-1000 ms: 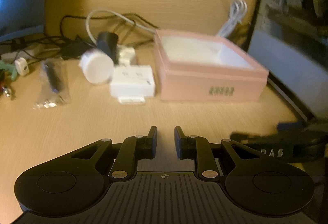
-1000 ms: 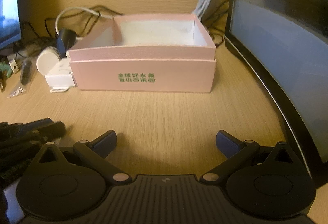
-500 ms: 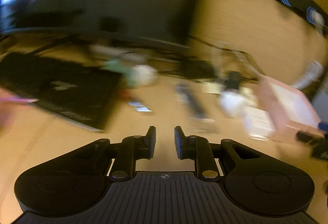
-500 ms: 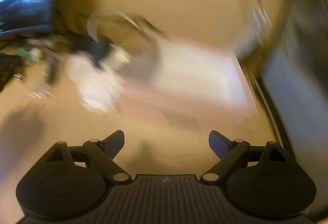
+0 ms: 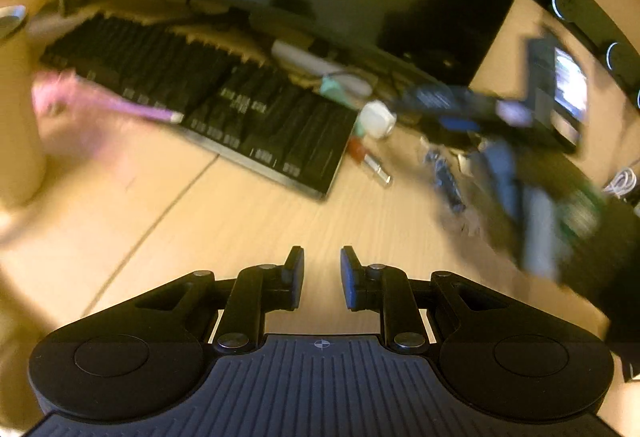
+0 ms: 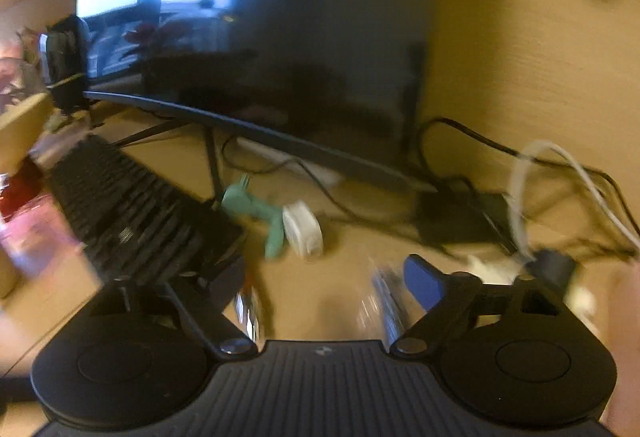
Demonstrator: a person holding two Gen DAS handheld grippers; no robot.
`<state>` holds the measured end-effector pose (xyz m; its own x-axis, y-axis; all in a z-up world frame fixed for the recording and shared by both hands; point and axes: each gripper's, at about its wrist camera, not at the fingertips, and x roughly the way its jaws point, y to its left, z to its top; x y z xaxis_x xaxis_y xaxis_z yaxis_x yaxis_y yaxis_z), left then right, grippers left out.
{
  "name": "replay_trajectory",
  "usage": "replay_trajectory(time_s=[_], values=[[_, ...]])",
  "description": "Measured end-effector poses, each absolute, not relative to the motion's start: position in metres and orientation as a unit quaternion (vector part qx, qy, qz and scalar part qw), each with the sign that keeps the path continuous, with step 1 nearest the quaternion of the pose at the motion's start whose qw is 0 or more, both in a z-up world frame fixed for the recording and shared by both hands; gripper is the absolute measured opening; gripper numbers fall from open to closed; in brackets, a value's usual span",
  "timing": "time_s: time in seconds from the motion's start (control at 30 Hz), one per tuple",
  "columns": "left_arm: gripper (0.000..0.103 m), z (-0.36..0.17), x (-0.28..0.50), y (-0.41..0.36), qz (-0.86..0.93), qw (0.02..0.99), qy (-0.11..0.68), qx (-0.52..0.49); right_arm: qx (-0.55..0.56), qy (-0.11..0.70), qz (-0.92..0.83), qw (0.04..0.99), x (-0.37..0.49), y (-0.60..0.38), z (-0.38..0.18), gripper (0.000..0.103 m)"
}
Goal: Organize rigid objects
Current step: 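Swing the right tool to the red-capped metal cylinder and grasp it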
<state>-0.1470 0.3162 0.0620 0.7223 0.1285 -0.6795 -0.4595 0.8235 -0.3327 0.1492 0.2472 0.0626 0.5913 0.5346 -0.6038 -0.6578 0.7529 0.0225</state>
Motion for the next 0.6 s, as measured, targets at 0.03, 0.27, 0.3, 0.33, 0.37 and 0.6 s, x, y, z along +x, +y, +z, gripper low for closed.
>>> replay_trajectory(time_s=[0.03, 0.27, 0.3, 0.33, 0.37, 0.6], values=[[0.022, 0.059, -0.151, 0.316, 0.162, 0.892, 0.337, -0.254, -0.097, 0.307, 0.337, 0.885, 0.158, 0.259, 0.057, 0.081], [0.022, 0.048, -0.172, 0.315, 0.157, 0.886, 0.345, -0.267, -0.067, 0.34, 0.322, 0.881, 0.2, 0.301, 0.02, 0.074], [0.022, 0.048, -0.173, 0.317, 0.158, 0.886, 0.345, -0.267, -0.063, 0.35, 0.321, 0.878, 0.205, 0.301, 0.016, 0.062], [0.022, 0.048, -0.173, 0.319, 0.159, 0.885, 0.346, -0.267, -0.055, 0.358, 0.325, 0.874, 0.209, 0.298, 0.013, 0.053], [0.022, 0.049, -0.171, 0.321, 0.16, 0.885, 0.346, -0.266, -0.043, 0.365, 0.331, 0.869, 0.212, 0.295, 0.014, 0.047], [0.022, 0.063, -0.121, 0.333, 0.152, 0.898, 0.331, -0.249, -0.123, 0.37, 0.287, 0.875, 0.179, 0.237, 0.023, 0.045]])
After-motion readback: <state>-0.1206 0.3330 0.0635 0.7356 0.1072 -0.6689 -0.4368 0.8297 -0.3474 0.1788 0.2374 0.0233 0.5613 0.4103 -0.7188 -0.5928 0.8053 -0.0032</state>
